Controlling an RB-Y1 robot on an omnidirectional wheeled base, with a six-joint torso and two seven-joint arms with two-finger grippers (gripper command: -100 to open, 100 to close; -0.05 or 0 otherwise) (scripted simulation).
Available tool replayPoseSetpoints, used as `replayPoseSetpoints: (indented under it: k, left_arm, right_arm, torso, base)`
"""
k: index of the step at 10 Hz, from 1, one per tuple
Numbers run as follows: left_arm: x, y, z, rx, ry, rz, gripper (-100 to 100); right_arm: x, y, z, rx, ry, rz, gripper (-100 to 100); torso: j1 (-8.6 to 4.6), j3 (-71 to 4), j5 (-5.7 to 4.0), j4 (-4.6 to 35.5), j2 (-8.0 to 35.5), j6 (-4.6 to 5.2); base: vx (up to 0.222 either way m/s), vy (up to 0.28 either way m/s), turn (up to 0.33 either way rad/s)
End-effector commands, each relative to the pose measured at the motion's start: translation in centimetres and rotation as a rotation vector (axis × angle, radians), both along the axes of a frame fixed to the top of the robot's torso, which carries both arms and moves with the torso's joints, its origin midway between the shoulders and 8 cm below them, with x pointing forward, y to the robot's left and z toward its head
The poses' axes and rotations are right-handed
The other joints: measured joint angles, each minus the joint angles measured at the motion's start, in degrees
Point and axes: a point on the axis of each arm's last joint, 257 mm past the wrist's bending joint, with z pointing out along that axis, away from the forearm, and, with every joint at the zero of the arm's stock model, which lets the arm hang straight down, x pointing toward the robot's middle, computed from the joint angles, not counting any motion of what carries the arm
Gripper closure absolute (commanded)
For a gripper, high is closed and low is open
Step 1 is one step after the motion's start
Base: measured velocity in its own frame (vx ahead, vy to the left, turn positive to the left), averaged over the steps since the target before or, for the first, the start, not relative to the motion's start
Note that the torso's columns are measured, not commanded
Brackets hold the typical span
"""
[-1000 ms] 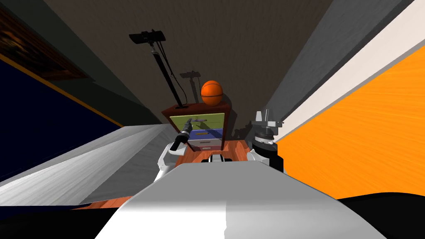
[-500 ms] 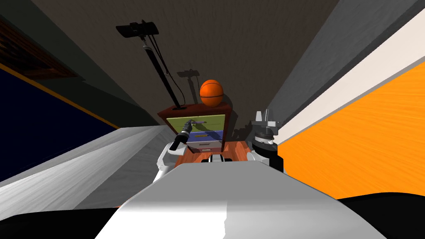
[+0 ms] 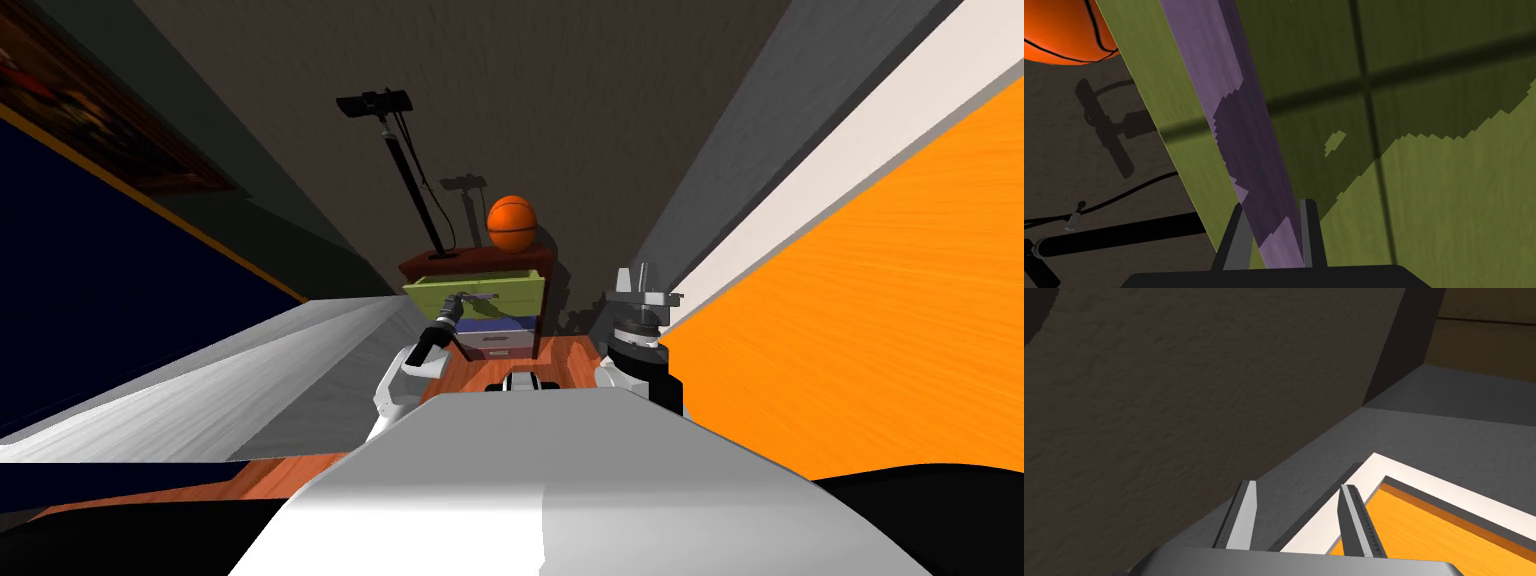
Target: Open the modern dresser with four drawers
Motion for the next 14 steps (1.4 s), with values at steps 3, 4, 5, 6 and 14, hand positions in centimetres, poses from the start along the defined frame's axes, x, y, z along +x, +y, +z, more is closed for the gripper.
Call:
replayPoseSetpoints:
  k: [3, 4, 5, 6, 14]
  left_arm:
    - [-0.8, -0.7, 0.2, 0.002, -0.003, -0.016, 100]
    - [-1.1, -0.6, 0.9, 0.001, -0.004, -0.015, -100]
    - [-1.5, -0.7, 1.4, 0.001, -0.005, -0.016, -100]
    - [-1.9, -0.8, 2.0, 0.0, -0.005, -0.018, -100]
    - [-5.1, -1.7, 5.6, 0.0, -0.001, -0.033, -100]
  right_arm:
    - [0.0, 0.0, 0.0, 0.0, 0.0, 0.0, 0]
    - [0.0, 0.0, 0.0, 0.0, 0.0, 0.0, 0]
    - [0.0, 0.0, 0.0, 0.0, 0.0, 0.0, 0]
    - [0.0, 0.0, 0.0, 0.0, 0.0, 0.0, 0]
    - [0.0, 0.0, 0.0, 0.0, 0.0, 0.0, 0]
  torso:
    - [-0.07, 0.24, 0.07, -0.07, 0.35, 0.03]
    - [-0.07, 0.21, 0.04, -0.07, 0.32, 0.06]
    - [-0.06, -0.02, 0.05, -0.15, -0.09, 0.06]
    - [0.08, -0.33, 0.12, -0.35, -0.56, 0.07]
    - [-0.14, 0.25, -0.1, 0.22, 0.48, -0.01]
  base:
    - [-0.197, -0.007, 0.043]
    - [-0.084, 0.0, 0.019]
    - [0.047, 0.01, 0.022]
    - [0.077, 0.003, 0.018]
    - [0.052, 0.002, 0.017]
